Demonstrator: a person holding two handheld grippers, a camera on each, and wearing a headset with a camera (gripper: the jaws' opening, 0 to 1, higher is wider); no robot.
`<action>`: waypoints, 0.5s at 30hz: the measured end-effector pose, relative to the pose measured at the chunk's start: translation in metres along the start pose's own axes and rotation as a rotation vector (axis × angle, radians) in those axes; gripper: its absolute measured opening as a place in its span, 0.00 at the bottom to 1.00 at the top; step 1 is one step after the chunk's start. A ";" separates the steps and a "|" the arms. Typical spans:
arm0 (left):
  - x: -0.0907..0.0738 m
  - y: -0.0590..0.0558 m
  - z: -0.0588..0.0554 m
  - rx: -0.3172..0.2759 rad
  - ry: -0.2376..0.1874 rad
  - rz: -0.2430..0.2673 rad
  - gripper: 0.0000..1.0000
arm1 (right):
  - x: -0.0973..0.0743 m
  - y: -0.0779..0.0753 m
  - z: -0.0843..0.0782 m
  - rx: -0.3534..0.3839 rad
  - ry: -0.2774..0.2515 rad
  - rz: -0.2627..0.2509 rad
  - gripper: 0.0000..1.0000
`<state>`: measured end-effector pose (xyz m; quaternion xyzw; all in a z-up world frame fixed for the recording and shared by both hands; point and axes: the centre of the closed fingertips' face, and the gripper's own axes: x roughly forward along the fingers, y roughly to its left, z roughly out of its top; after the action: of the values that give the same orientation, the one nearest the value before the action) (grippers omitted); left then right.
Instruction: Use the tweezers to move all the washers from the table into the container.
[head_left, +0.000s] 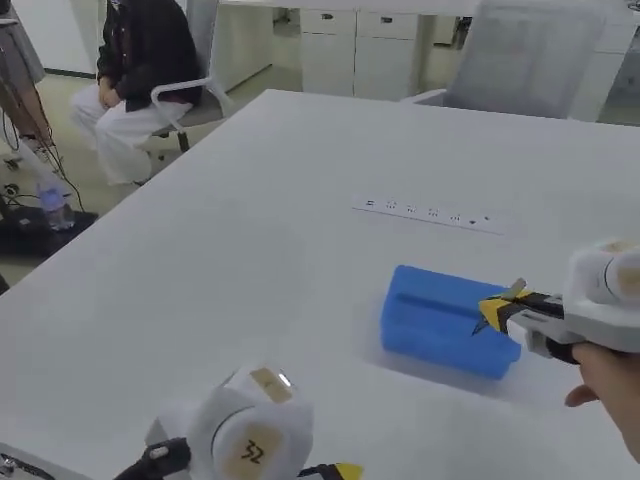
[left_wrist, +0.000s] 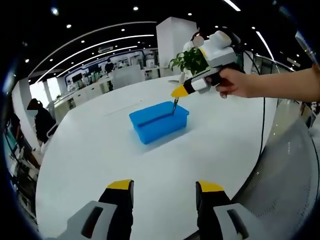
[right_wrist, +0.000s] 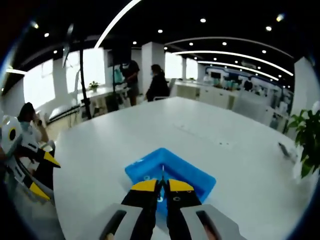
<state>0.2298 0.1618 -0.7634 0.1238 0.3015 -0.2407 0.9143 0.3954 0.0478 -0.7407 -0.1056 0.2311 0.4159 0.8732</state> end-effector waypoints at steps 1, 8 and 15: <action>-0.002 -0.001 0.011 0.002 -0.031 -0.018 0.40 | -0.006 0.006 0.001 -0.009 -0.005 0.023 0.02; -0.013 -0.011 0.064 -0.023 -0.142 -0.167 0.18 | -0.033 0.045 -0.006 -0.049 0.021 0.159 0.02; -0.029 -0.041 0.109 -0.058 -0.246 -0.436 0.11 | -0.060 0.077 -0.009 -0.111 0.013 0.272 0.02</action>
<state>0.2421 0.0972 -0.6634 -0.0005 0.2142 -0.4366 0.8738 0.3005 0.0522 -0.7180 -0.1241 0.2256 0.5419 0.8000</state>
